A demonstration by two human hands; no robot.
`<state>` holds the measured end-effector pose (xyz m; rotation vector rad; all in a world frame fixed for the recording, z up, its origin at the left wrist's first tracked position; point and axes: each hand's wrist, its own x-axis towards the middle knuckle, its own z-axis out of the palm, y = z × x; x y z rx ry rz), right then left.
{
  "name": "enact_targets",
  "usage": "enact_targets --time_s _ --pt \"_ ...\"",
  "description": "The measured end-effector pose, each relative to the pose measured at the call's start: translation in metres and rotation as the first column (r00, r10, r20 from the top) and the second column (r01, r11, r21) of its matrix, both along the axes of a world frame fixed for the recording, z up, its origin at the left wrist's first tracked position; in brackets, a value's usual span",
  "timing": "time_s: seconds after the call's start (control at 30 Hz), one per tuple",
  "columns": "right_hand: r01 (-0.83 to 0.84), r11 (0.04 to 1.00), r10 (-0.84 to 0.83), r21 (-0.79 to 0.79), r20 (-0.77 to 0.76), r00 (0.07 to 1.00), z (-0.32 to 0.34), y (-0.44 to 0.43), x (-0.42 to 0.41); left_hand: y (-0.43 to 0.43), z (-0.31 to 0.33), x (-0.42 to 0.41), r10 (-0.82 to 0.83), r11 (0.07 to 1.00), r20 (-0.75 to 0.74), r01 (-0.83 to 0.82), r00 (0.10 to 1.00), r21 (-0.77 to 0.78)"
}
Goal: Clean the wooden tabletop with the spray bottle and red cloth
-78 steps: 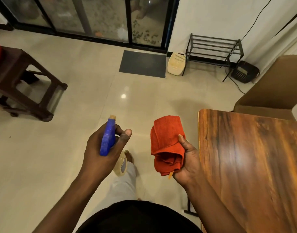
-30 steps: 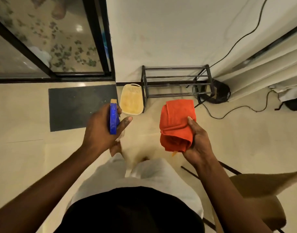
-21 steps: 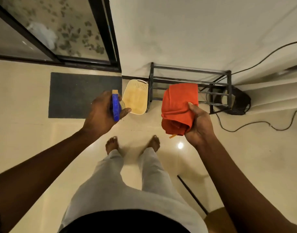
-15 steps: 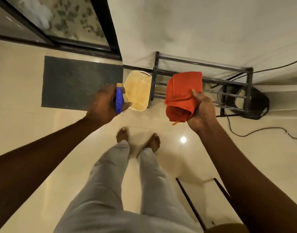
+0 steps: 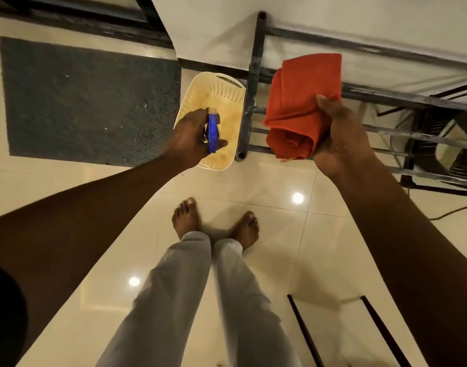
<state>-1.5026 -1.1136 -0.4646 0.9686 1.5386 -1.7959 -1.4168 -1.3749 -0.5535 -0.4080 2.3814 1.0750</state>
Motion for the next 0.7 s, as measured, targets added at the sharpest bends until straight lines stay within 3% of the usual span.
enact_targets --time_s 0.13,0.27,0.57,0.7 --pt "-0.237 0.932 0.280 0.275 -0.128 0.952 -0.017 0.017 0.002 -0.001 -0.053 -0.004 -0.003 1.000 -0.024 0.004 1.000 0.022" --pt "-0.270 0.804 0.424 0.529 -0.192 0.885 -0.021 0.032 0.009 -0.001 -0.076 -0.007 -0.083 0.996 -0.009 0.082 0.997 -0.021" --pt "-0.180 0.717 0.469 0.674 -0.275 0.839 0.002 0.038 0.053 -0.012 -0.085 0.002 -0.052 0.999 0.046 0.051 0.998 0.019" --pt "-0.185 0.700 0.493 0.690 -0.278 0.825 0.035 0.031 0.075 -0.024 -0.052 0.006 -0.007 0.999 0.182 0.014 0.983 -0.039"
